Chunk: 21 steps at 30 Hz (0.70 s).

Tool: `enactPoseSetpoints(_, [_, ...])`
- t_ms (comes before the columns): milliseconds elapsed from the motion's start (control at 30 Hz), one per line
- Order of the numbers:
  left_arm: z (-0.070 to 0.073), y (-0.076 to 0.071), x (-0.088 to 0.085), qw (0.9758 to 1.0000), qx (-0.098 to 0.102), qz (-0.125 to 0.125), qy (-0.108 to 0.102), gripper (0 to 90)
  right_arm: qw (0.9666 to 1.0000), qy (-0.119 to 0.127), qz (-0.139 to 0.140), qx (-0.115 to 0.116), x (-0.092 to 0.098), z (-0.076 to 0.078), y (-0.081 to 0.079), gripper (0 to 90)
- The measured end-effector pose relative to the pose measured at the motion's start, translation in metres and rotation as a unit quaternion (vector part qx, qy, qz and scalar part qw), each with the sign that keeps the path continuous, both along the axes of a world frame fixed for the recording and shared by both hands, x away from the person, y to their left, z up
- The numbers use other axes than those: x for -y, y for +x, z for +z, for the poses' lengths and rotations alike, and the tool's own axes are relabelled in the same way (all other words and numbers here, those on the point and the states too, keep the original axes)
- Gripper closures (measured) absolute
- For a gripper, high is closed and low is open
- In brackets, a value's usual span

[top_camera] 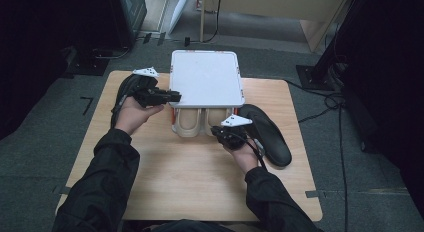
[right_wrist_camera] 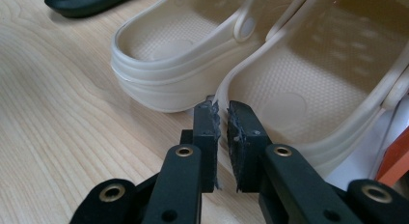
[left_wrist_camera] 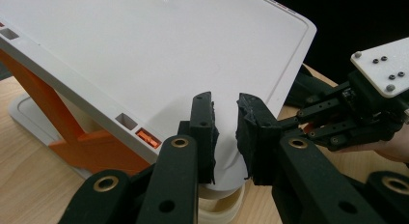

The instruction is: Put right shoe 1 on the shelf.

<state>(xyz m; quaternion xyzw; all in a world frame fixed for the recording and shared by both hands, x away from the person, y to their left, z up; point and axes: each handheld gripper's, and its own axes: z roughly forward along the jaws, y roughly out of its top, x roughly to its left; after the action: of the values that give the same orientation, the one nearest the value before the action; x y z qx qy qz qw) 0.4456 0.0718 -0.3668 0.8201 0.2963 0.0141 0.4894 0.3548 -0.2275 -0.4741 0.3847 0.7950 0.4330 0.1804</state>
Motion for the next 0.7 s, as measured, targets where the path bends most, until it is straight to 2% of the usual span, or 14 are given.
enactPoseSetpoints(167, [0.0,-0.001,0.001,1.0,0.002,0.0,0.002,76.9,1.0,0.004,0.0,-0.002,0.0,0.0,0.001,80.9])
enactPoseSetpoints(367, [0.001,0.0,0.0,1.0,-0.005,0.001,-0.001,74.7,0.9998,0.005,0.004,-0.016,0.0,-0.001,-0.002,79.5])
enactPoseSetpoints(433, [0.002,0.0,-0.001,1.0,-0.008,0.002,-0.002,71.7,0.9998,0.01,0.007,-0.017,0.0,0.0,-0.003,79.3])
enactPoseSetpoints(500, [0.003,-0.001,-0.002,0.9999,-0.008,0.006,-0.002,68.6,0.9997,0.014,0.012,-0.018,0.0,0.001,-0.005,77.4])
enactPoseSetpoints(700, [0.007,-0.003,-0.005,0.9999,-0.012,0.007,0.001,63.5,0.9982,0.026,0.034,-0.042,0.001,0.006,-0.012,66.4])
